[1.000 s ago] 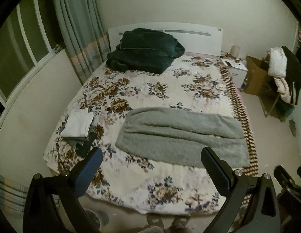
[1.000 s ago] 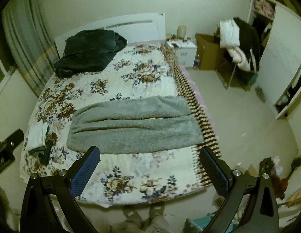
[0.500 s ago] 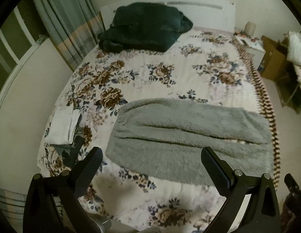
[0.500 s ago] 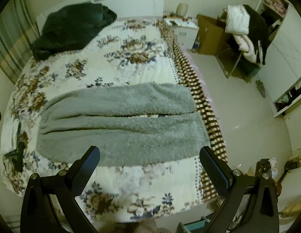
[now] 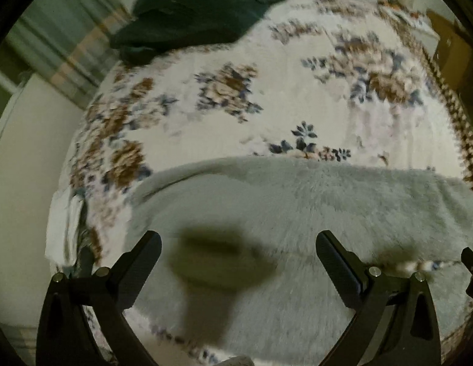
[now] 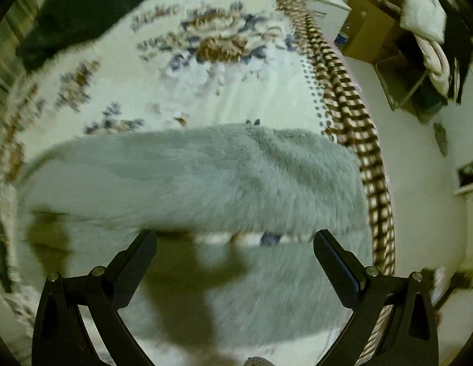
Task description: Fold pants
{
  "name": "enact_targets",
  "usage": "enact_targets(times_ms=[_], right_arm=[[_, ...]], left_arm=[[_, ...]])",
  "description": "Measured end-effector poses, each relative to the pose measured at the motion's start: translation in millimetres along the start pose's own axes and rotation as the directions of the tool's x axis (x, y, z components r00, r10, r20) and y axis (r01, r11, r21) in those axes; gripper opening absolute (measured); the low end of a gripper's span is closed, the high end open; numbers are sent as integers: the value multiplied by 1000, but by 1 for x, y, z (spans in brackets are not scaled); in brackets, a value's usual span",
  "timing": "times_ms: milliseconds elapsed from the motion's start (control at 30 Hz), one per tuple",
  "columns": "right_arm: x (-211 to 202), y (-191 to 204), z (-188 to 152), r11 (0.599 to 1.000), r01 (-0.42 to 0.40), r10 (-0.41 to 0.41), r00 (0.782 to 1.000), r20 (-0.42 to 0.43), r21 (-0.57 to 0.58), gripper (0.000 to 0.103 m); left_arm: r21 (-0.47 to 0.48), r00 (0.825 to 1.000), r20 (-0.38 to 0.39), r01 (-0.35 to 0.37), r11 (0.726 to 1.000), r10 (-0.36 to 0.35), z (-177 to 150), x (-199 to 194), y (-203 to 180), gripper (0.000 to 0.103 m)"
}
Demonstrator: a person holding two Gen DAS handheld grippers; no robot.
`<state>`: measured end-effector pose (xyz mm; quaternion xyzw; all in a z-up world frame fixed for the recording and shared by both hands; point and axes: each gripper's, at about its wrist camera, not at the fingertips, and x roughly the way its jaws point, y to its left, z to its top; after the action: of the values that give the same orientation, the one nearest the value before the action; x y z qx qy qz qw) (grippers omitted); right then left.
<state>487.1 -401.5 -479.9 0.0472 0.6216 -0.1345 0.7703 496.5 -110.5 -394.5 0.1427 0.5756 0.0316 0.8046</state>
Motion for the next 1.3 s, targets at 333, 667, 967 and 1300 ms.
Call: enact_targets(times_ms=[333, 667, 967, 1300], right_arm=[[161, 39, 59, 973, 74, -105, 985, -138, -217, 103], [251, 90, 117, 917, 16, -130, 957, -260, -399, 102], [254, 89, 123, 916, -108, -14, 953, -301, -385, 29], [178, 54, 115, 962, -123, 82, 982, -172, -244, 9]], left_arm=[[274, 989, -147, 22, 962, 19, 62, 151, -92, 103], [557, 982, -186, 95, 825, 12, 79, 220, -148, 85], [552, 970, -204, 223, 804, -130, 74, 209, -158, 5], [403, 967, -92, 255, 879, -238, 68, 129, -121, 2]])
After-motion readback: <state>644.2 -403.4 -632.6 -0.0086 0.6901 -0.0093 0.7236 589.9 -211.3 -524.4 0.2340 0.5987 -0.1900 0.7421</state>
